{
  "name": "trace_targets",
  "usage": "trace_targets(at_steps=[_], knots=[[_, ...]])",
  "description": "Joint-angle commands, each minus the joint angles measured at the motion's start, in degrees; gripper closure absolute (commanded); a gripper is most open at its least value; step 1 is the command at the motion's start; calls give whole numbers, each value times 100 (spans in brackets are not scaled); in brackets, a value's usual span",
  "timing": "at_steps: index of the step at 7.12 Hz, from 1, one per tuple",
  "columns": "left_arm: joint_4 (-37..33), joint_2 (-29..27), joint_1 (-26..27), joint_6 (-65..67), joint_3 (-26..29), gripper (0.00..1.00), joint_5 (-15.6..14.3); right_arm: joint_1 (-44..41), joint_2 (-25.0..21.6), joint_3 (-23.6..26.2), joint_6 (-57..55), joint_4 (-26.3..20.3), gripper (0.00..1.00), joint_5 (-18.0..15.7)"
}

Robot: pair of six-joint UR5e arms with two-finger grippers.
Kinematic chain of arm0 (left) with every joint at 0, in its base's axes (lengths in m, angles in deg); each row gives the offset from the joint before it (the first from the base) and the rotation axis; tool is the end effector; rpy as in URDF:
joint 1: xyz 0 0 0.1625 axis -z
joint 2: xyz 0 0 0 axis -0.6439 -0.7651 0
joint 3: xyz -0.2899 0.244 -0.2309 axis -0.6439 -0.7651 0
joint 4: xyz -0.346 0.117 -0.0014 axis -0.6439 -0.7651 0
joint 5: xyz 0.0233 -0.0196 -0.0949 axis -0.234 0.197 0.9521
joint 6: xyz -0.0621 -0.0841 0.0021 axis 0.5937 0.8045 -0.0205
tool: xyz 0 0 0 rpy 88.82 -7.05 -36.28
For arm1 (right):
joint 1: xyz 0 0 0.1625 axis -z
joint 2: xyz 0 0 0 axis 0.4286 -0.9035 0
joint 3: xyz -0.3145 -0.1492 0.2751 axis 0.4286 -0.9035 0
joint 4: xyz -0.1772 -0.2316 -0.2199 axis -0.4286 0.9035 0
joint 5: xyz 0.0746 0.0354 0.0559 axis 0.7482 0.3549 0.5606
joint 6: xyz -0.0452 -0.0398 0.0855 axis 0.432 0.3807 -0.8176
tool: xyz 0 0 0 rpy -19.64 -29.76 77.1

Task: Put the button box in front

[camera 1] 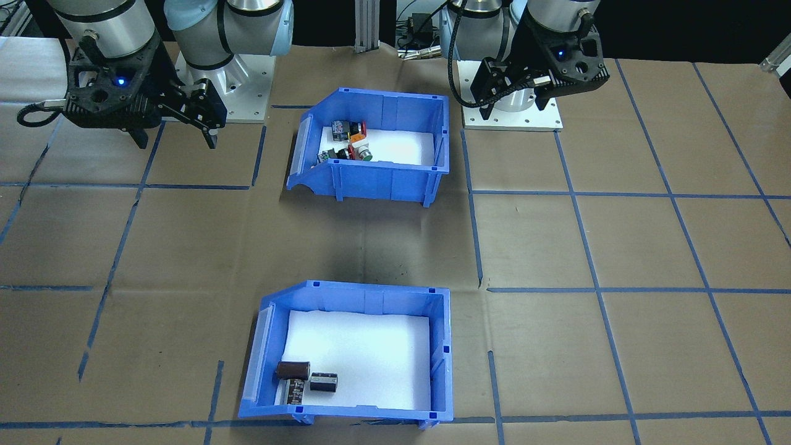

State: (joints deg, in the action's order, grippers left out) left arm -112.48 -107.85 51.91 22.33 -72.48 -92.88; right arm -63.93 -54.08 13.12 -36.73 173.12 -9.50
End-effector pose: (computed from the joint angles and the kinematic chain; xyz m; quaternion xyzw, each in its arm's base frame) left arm -0.1462 -0.3217 0.4805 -0.2678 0.9625 0.0441 0.0051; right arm 0.1275 -0.4227 0.5051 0.0779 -0.9970 -0.0004 0.0032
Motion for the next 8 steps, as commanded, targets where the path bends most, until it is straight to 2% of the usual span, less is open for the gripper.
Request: trace_targets(at_steps=[1, 2, 3, 5, 6, 7, 8], knots=[[156, 727, 72, 2963, -815, 1, 44, -7, 387, -303, 924, 42, 0, -60], [156, 1027, 229, 3613, -1106, 1, 209, -7, 677, -636, 1310, 50, 0, -17], [165, 1074, 518, 4499, -1205, 2, 237, -25, 1001, -1004, 1914, 50, 0, 18], [165, 1013, 1639, 6432, -1423, 2, 229, -304, 1625, -1716, 2944, 50, 0, 19], [496, 1047, 2072, 6850, -1799, 2, 211, -567, 1994, -2059, 3523, 50, 0, 19], [1404, 1065, 2389, 7150, -2273, 1, 228, -848, 2276, -2324, 4103, 59, 0, 10], [2161, 1065, 2810, 8032, -2669, 1, 229, -1095, 2436, -2422, 4326, 50, 0, 10]])
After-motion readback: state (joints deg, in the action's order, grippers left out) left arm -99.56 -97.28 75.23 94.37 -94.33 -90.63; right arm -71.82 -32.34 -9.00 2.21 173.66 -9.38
